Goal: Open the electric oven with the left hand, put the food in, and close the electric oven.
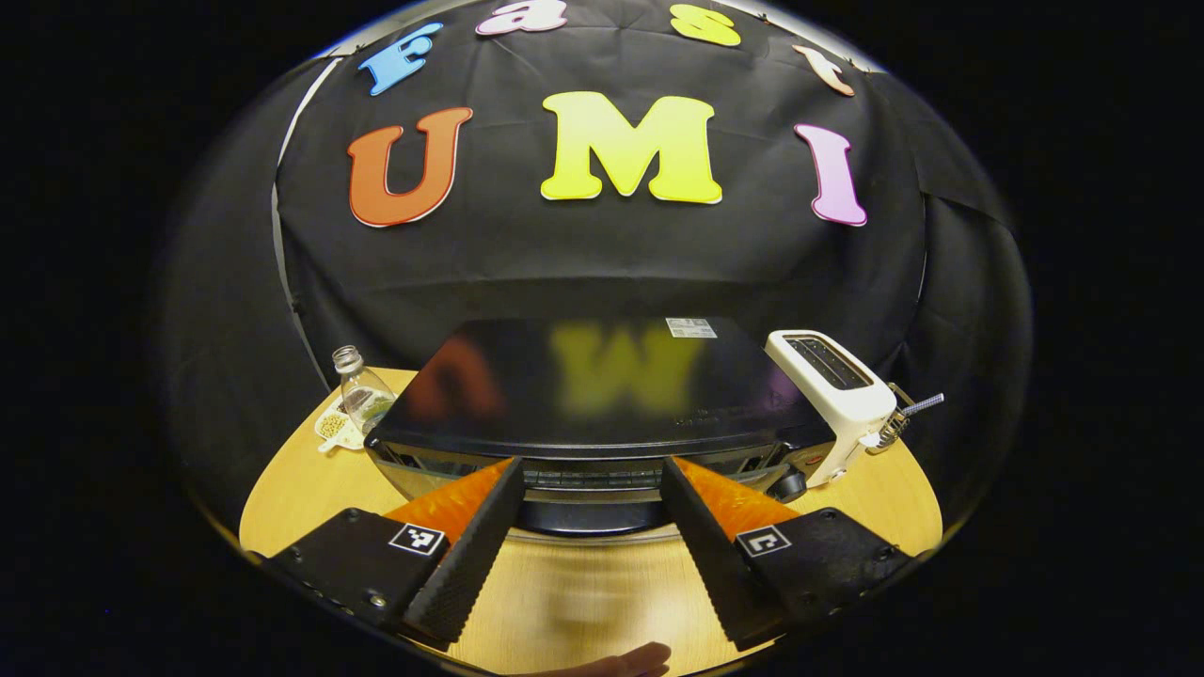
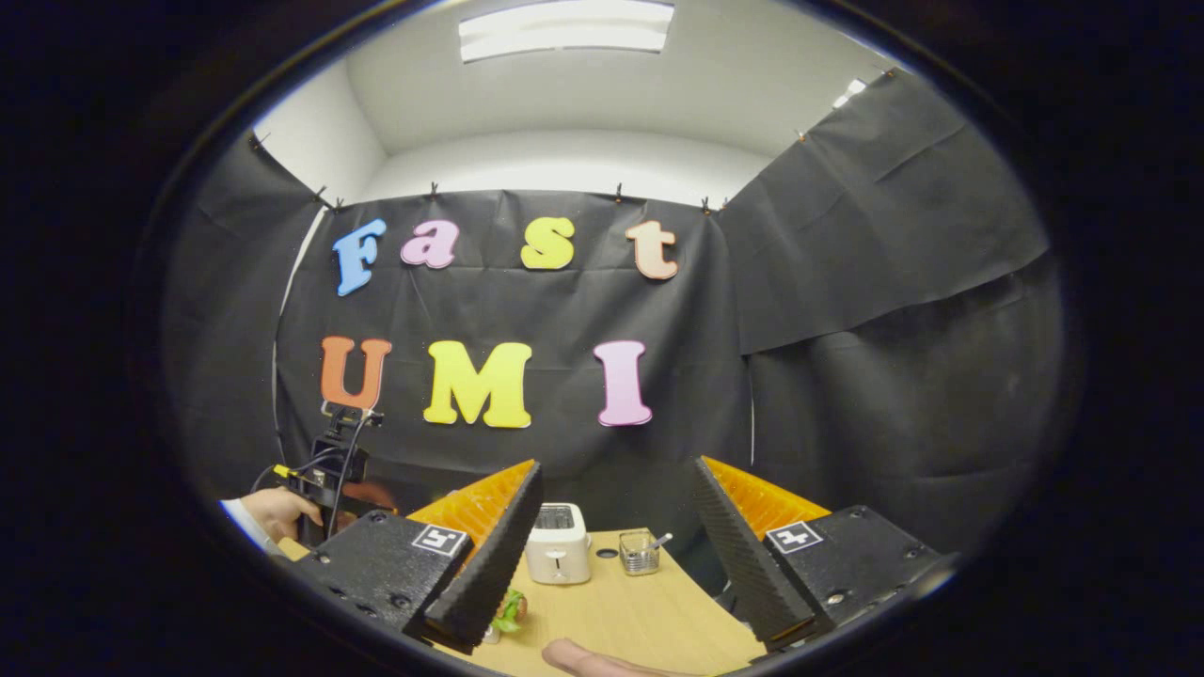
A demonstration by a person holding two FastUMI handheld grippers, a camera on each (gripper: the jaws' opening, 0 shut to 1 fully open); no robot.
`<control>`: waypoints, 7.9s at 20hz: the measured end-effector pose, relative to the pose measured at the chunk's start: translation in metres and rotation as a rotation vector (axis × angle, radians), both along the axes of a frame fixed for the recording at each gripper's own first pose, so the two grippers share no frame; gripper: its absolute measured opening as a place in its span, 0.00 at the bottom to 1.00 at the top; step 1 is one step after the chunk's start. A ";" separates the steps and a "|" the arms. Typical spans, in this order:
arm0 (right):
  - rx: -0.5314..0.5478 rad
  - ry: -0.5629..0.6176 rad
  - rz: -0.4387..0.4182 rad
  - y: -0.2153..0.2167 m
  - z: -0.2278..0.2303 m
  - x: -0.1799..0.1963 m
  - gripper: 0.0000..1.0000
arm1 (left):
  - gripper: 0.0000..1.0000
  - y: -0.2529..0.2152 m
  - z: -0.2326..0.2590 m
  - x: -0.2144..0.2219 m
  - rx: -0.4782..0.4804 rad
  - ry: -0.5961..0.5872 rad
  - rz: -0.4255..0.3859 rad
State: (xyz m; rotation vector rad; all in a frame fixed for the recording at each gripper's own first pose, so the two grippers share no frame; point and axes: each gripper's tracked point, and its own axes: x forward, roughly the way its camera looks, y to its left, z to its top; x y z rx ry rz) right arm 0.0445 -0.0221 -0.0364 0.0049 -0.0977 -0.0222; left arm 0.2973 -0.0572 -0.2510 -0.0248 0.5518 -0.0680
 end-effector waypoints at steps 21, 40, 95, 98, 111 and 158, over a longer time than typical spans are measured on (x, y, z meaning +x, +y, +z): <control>0.026 0.042 0.040 0.022 -0.010 -0.055 1.00 | 0.97 -0.006 -0.088 -0.130 0.014 -0.009 -0.019; -0.038 0.230 0.142 0.066 -0.040 0.020 1.00 | 0.95 0.012 -0.055 -0.160 -0.118 -0.123 0.000; 0.957 0.991 0.809 0.322 -0.265 0.075 0.40 | 0.93 0.117 0.161 -0.304 -0.108 -0.592 0.078; 1.128 0.904 0.754 0.361 -0.263 0.092 0.40 | 0.93 0.131 0.163 -0.312 -0.101 -0.599 0.078; 1.135 0.484 0.251 0.425 -0.327 0.250 0.40 | 0.94 0.197 0.140 -0.315 -0.094 -0.555 0.127; -0.115 0.864 0.346 0.456 -0.372 0.239 1.00 | 0.94 0.231 0.096 -0.341 -0.070 -0.445 0.188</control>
